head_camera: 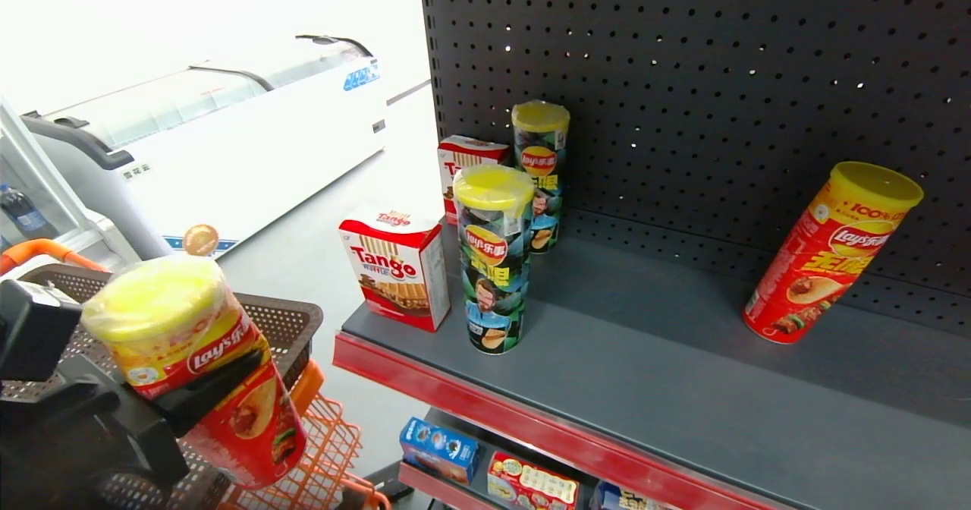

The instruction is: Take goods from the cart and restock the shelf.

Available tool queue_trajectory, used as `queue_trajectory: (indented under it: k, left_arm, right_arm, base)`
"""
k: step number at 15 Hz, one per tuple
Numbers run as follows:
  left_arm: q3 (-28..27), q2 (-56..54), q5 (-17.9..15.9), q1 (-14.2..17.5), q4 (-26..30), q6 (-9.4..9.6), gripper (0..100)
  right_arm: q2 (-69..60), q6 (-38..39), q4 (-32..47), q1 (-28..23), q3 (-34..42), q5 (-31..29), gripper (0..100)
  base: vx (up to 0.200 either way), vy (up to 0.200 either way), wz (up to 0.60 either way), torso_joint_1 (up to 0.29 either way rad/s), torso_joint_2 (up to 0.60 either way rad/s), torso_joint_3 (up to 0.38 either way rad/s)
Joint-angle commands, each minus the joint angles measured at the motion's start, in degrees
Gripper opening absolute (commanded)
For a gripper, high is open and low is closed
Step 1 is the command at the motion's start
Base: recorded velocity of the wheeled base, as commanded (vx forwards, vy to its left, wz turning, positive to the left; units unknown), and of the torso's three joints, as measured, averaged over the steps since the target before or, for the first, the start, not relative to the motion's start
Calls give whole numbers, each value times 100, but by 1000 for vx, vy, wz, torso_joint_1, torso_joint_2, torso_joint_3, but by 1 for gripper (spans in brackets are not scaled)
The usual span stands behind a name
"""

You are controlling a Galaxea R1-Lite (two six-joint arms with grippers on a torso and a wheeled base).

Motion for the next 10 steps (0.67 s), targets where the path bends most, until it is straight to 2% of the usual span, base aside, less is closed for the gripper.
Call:
queue_trajectory:
  k: [1, 6, 10]
  left_arm:
    - [-148, -375, -21, -183, 39, 20, 0]
    - [-728, 46, -188, -350, 4, -15, 0]
    - [-763, 152, -328, -816, 4, -24, 0]
  right_arm:
    - [9, -2, 4, 0, 0, 2, 100]
    - [9, -2, -4, 0, 0, 2, 100]
    - [9, -2, -4, 0, 0, 2, 100]
  base:
    - [0, 0, 0, 0, 0, 0]
    - [0, 0, 0, 0, 0, 0]
    - [0, 0, 0, 0, 0, 0]
